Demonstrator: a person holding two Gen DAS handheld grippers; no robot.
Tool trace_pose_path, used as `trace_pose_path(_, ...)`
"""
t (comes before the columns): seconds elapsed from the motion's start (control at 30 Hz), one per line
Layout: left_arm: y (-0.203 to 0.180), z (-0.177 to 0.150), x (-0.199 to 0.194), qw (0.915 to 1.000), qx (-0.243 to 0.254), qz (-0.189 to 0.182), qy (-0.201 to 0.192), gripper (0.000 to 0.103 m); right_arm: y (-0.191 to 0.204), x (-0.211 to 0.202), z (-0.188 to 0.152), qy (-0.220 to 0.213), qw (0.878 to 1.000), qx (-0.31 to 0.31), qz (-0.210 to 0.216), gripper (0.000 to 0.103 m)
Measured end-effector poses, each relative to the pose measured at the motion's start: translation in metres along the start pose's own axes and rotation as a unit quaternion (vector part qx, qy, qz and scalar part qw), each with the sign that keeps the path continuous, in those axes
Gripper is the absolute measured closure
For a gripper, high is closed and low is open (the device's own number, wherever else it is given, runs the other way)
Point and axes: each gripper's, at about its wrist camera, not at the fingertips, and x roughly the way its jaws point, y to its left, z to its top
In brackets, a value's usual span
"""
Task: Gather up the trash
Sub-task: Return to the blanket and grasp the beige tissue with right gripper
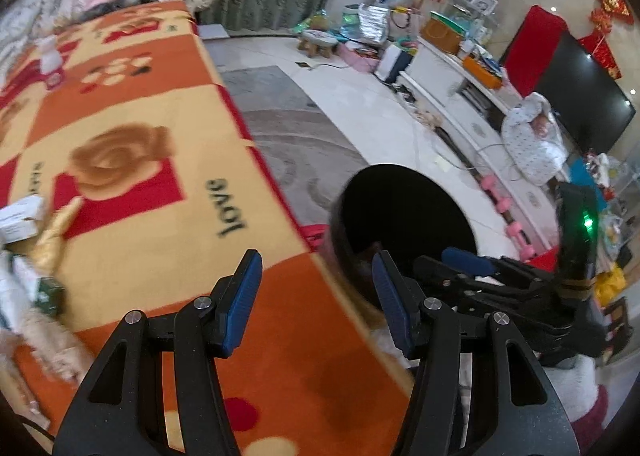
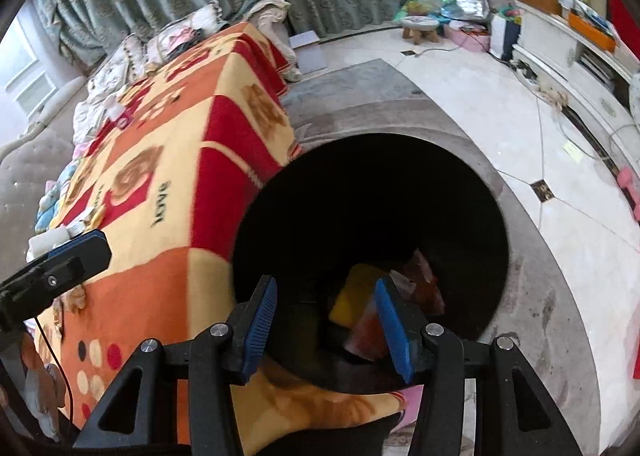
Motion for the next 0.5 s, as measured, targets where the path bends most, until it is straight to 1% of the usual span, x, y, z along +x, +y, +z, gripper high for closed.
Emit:
trace_pose_path(0.03, 0.006, -0.003, -0.005, 0.9999, 0.002, 0.014, -0.004, 0.047, 0.003, 0.000, 0.000, 0.000, 1.000, -0.004, 0.003, 0.054)
trace_pose_path(0.13, 0.019, -0.011, -0.015, 0.9993, 0.000, 0.036, -0.010, 0.047, 0.025, -0.001, -0.001, -0.001, 1.000, -0.023, 0.011, 0.053)
trace_pose_path(0.33, 0.048, -0.024, -0.034, 0.9976, -0.017, 0.065, -0.015, 0.047, 0.068, 0.001, -0.001, -0.002, 0.998, -0.054, 0.033, 0.051)
trace_pose_path(0.5, 0.072, -0.036, -0.057, 0.9956, -0.032, 0.085, -0.022, 0.047, 0.107, 0.006, -0.004, 0.003, 0.995, -0.083, 0.054, 0.044)
